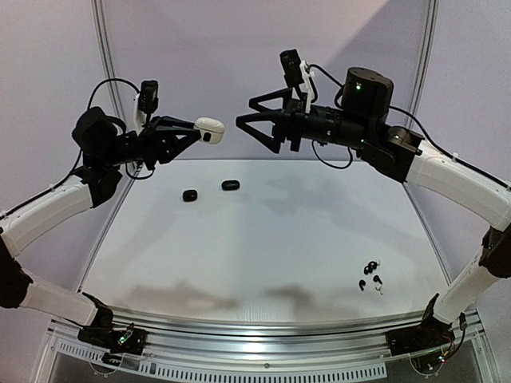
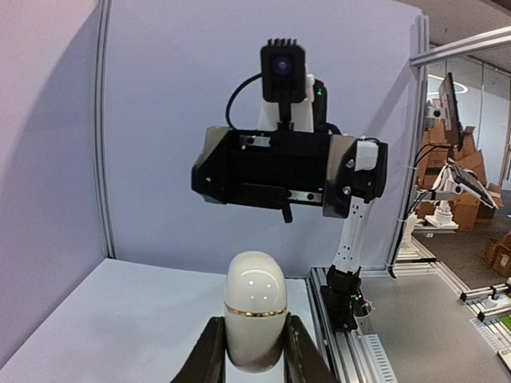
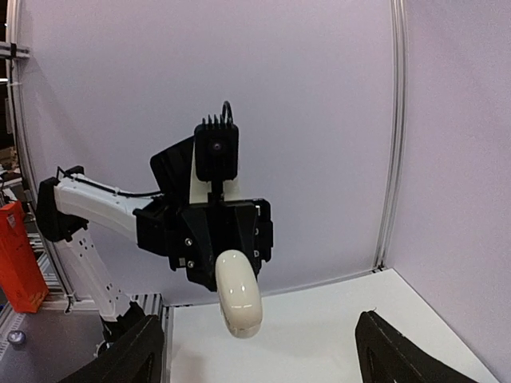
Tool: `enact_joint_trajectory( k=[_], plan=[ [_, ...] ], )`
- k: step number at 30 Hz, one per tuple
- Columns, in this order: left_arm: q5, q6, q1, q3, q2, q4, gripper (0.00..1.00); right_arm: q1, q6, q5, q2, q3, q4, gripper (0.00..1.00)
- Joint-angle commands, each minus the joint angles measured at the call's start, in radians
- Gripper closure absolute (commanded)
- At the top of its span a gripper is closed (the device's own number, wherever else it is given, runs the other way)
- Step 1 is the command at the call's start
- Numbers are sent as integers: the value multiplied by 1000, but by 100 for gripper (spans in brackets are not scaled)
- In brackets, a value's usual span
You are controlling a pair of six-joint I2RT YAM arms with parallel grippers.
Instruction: Insert the wireless bluetooth earbuds into the charging case
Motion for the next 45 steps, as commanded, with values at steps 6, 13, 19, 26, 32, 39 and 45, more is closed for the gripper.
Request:
enact_joint_trajectory(
  k=[6,13,19,26,32,39,45],
  plan=[
    [-21,-95,-14,-53,-40,217,100,10,117,-141,190,198,22,24],
    [-27,-97,-14,-56,-37,224,100,36,79,-233,233,224,31,42],
    [-30,-98,-14,-59,-37,225,100,38,98,-245,250,225,46,49],
    [-38,-87,-15,-54,-34,209,100,37,99,-272,280,293,6,74],
    [-38,-80,-15,-53,-34,208,100,38,70,-272,296,333,-54,91],
    [-22,47,-12,-63,-37,102,36,37,-5,-232,270,349,-187,100],
    [35,246,1,-48,-34,-97,25,40,-157,-89,232,392,-436,100]
  ],
)
